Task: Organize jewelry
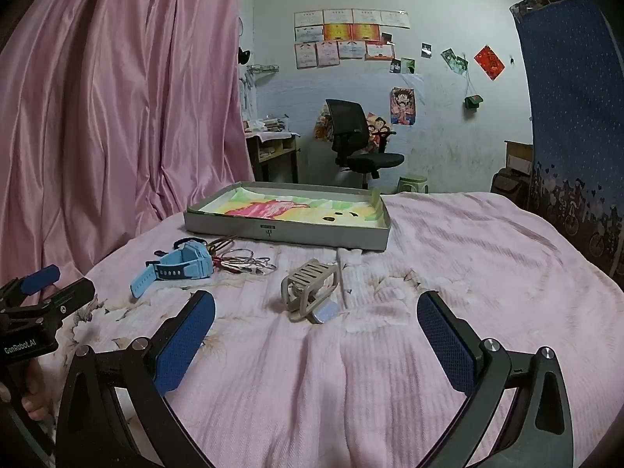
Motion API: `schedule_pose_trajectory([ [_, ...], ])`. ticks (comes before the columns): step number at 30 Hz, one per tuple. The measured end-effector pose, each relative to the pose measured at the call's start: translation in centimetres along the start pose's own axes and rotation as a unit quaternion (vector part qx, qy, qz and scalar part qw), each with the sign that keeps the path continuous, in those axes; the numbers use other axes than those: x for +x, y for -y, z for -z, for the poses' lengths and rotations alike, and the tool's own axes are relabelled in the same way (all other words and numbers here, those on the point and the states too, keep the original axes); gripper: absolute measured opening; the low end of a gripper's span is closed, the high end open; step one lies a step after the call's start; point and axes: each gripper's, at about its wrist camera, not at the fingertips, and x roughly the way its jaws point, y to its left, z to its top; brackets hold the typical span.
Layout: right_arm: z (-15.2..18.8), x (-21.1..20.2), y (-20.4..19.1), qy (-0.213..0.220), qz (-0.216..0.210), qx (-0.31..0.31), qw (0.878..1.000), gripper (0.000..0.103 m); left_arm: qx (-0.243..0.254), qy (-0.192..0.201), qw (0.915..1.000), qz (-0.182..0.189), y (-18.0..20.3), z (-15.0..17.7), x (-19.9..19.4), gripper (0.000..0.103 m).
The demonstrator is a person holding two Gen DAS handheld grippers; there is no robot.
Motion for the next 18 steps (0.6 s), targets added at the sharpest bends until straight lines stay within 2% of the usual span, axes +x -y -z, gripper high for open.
schedule_pose_trajectory([
  [18,-0.06,-0.09,-0.06,-0.001,-0.001,0.000,1.000,0.102,0.000,-0.002,1.0000,-0.001,-0.13,0.46,0.10,0.103],
])
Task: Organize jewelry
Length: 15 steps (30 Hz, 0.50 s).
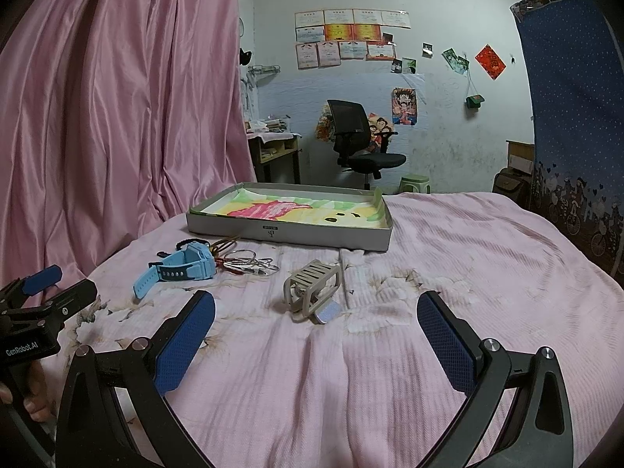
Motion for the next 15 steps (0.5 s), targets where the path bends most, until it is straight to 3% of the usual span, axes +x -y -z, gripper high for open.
schedule_pose_trajectory([
  [15,-0.04,0.00,0.01,0.000,0.000,0.001,1.000,0.102,0.000,0.000,1.0000,0.001,0.17,-0.07,0.01,0.103],
])
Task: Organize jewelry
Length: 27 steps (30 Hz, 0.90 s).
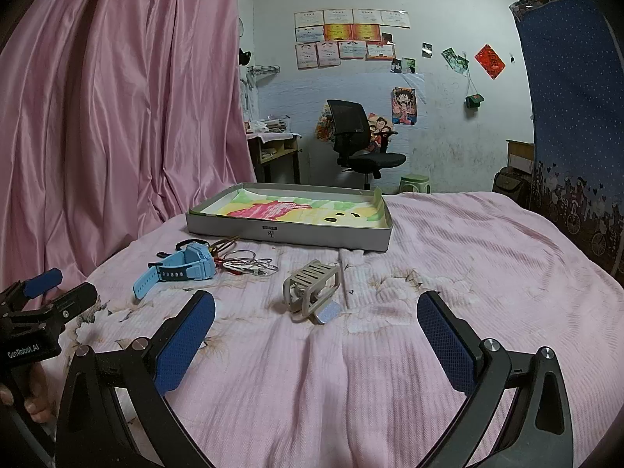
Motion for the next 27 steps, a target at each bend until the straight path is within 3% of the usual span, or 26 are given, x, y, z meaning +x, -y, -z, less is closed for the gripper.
schedule_pose_trajectory([
  [27,-0.06,-0.14,0.03,0.000,-0.001,0.001,1.000,0.102,0.003,-0.001,1.0000,0.000,0.27,0.33,0.05,0.103],
])
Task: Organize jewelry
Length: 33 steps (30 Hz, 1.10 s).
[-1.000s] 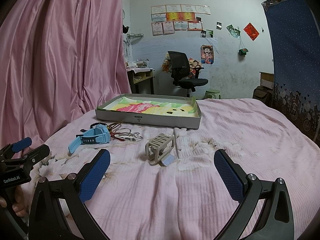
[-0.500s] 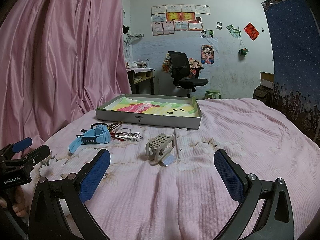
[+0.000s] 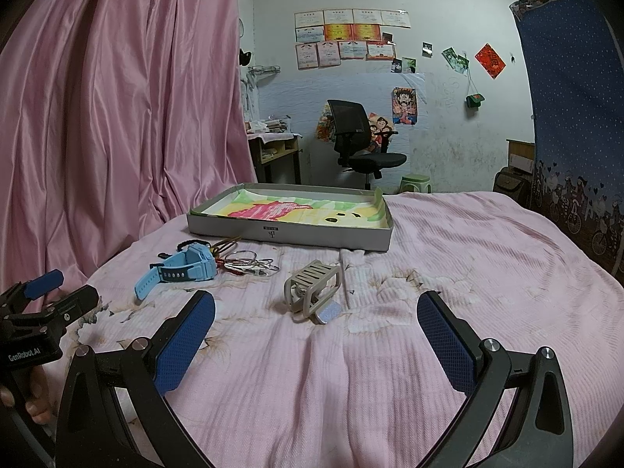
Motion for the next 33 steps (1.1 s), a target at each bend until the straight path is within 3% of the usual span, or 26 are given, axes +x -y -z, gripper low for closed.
schedule_pose_trajectory([
  [33,-0.01,-0.20,-0.18,-0.003,-0.004,0.000,1.000,0.102,0.003,-0.016,0.9999,0.002,0.29,0.35,0.39,0.103],
])
